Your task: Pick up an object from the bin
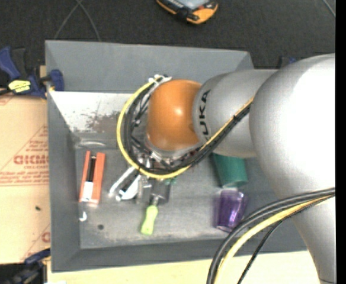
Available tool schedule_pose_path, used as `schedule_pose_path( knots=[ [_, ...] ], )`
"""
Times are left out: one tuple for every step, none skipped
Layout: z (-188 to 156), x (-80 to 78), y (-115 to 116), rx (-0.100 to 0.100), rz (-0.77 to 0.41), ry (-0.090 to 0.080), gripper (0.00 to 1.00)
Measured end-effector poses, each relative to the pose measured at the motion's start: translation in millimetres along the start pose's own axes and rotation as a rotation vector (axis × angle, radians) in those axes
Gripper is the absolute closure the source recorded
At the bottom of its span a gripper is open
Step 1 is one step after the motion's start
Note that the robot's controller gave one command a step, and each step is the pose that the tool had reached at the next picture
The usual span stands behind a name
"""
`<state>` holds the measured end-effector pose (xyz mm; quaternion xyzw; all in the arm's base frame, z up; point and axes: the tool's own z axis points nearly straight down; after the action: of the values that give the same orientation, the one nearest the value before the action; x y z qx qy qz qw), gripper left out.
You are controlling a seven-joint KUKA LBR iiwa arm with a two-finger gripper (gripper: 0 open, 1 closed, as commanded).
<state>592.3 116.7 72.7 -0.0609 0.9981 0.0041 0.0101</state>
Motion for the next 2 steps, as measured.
schedule_pose_path(
  knots=[
    [2.0, -2.0, 3.6, 0.004, -0.085, -0.004, 0.0],
    [-1.4, -1.7, 0.2, -0.002, -0.008, -0.004, 0.0]
  ],
)
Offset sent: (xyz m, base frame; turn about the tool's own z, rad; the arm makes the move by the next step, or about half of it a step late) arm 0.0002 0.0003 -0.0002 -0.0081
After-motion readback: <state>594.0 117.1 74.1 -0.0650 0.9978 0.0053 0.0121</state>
